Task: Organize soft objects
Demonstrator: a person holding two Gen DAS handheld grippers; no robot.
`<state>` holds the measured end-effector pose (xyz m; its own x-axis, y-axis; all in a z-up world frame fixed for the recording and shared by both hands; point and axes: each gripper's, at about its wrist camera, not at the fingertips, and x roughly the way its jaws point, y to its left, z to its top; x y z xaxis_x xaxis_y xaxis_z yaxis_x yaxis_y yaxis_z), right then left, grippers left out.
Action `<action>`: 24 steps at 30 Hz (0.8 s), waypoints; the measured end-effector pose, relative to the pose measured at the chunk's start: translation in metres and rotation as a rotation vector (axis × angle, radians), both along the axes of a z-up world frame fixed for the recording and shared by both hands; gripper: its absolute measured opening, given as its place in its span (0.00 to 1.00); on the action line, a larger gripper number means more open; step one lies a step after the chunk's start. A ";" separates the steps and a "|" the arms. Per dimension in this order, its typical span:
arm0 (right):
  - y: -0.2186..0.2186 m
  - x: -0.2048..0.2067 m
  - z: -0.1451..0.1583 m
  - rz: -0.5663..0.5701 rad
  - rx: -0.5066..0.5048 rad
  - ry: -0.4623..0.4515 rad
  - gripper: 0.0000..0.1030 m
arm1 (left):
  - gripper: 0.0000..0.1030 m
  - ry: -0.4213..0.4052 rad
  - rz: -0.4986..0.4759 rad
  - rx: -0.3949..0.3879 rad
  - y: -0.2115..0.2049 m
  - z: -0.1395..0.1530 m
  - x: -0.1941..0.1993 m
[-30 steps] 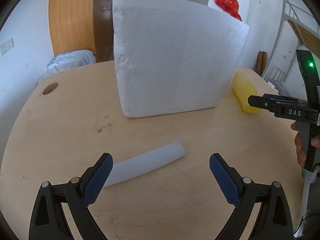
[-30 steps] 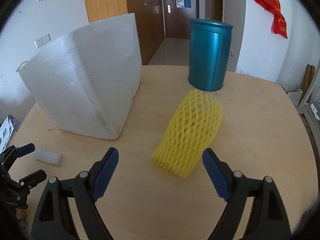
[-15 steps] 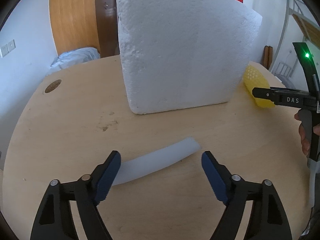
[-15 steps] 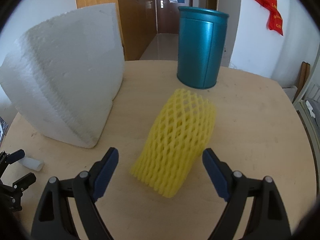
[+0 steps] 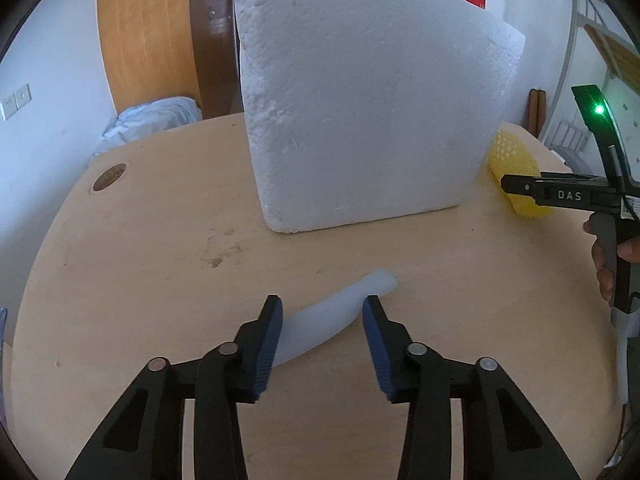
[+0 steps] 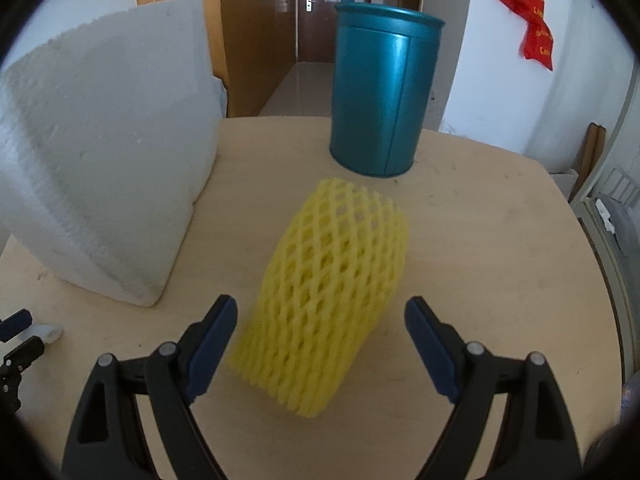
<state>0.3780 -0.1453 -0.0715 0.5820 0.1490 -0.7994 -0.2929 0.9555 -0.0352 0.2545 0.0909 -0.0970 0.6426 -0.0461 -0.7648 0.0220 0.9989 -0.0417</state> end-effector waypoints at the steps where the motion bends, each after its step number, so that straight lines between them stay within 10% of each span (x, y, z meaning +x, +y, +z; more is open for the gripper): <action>1: -0.001 0.001 -0.001 -0.003 -0.002 0.003 0.86 | 0.38 0.003 0.000 -0.002 0.001 0.000 0.001; 5: -0.006 0.005 -0.004 -0.013 0.008 0.012 0.86 | 0.25 0.009 -0.011 -0.004 0.001 0.003 0.000; 24: -0.006 0.008 -0.010 -0.023 -0.025 0.025 0.86 | 0.24 0.043 -0.052 0.029 -0.006 0.002 -0.003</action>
<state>0.3862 -0.1508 -0.0814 0.5648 0.1158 -0.8171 -0.2724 0.9608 -0.0521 0.2514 0.0845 -0.0951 0.6068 -0.0558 -0.7929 0.0724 0.9973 -0.0149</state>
